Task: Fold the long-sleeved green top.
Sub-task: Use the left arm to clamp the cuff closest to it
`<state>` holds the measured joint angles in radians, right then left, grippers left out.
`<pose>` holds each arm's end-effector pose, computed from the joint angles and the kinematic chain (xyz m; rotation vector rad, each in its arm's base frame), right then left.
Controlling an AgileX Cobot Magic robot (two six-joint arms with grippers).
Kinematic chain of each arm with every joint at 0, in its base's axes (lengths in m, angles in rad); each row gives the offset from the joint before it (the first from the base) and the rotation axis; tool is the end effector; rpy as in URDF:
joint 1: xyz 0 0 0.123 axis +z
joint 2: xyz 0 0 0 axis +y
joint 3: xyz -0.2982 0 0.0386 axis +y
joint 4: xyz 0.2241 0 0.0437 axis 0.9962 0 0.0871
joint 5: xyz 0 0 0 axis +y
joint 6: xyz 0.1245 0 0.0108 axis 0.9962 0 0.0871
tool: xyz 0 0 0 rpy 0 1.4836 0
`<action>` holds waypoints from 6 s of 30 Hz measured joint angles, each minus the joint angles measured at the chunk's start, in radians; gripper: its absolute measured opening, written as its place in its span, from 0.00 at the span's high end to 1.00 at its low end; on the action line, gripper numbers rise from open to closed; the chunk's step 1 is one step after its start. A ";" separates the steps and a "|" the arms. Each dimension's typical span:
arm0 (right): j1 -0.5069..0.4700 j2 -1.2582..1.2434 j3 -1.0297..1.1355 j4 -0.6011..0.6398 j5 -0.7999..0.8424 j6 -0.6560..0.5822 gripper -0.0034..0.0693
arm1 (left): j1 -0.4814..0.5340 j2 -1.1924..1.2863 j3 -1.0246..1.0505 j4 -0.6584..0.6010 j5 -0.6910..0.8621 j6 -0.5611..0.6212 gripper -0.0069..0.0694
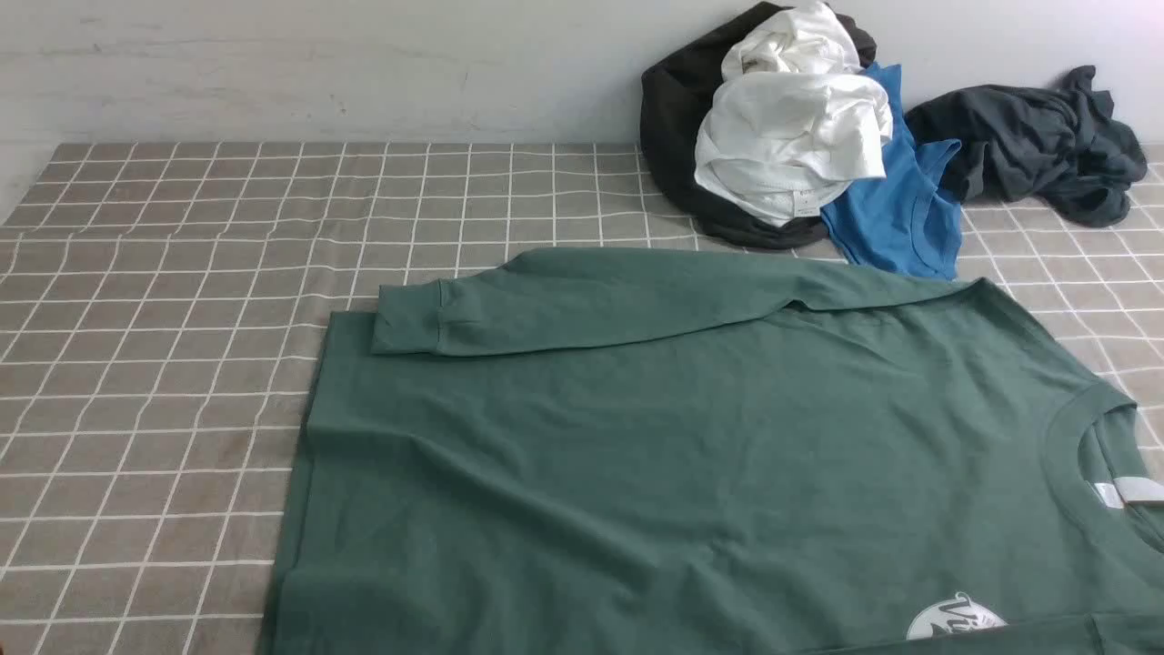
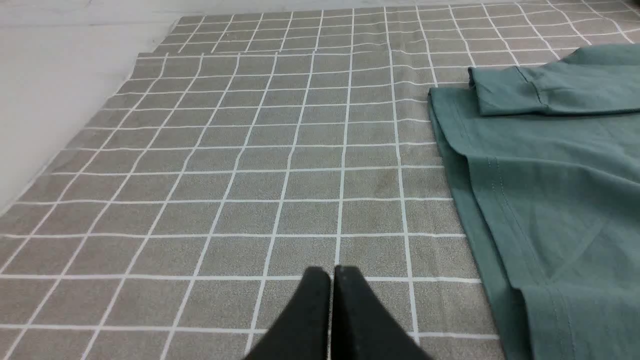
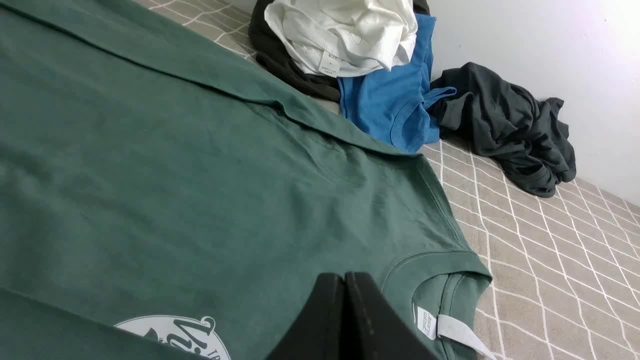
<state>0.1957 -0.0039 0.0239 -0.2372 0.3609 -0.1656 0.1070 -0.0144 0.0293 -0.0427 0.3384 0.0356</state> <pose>0.0472 -0.0012 0.1646 -0.4793 1.7966 -0.2106 0.0465 0.0032 0.1648 -0.0926 1.8347 0.0588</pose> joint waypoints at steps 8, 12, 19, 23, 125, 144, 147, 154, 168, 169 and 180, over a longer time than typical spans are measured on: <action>0.000 0.000 0.000 0.000 0.000 0.000 0.97 | 0.000 0.000 0.000 0.000 0.000 0.000 0.92; 0.000 0.000 0.000 0.000 0.000 0.000 0.97 | 0.000 0.000 0.000 0.000 0.000 0.000 0.92; 0.000 0.000 0.000 0.000 0.001 0.000 0.97 | 0.000 0.000 0.000 0.000 0.000 0.000 0.92; 0.000 0.000 0.000 0.000 0.001 0.000 0.97 | 0.000 0.000 0.000 0.000 0.000 0.000 0.92; 0.000 0.000 0.003 1.466 -0.295 -0.075 0.97 | 0.000 0.000 -0.241 -0.483 0.089 -0.072 0.92; 0.000 0.280 -0.369 1.472 -0.300 -1.037 0.97 | -0.010 0.383 -0.694 -0.378 0.706 0.294 0.92; 0.000 0.441 -0.448 1.472 -0.278 -1.151 0.97 | -0.049 0.475 -0.793 -0.284 0.818 0.306 0.92; 0.000 0.812 -0.584 1.388 0.047 -1.211 0.97 | -0.173 0.630 -0.892 -0.059 0.915 0.269 0.92; 0.020 1.119 -1.052 0.012 0.567 -0.026 0.97 | -0.232 0.731 -0.892 -0.026 0.918 0.258 0.92; 0.020 1.124 -1.069 -0.056 0.601 0.072 0.97 | -0.232 0.731 -0.892 -0.028 0.918 0.254 0.92; 0.256 1.116 -0.935 0.237 0.862 0.021 0.97 | -0.315 0.886 -0.892 -0.089 0.916 0.217 0.92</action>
<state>0.4514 1.1125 -0.9109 0.0000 1.2230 -0.1443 -0.2081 0.8721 -0.8623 -0.1316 1.2542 0.2530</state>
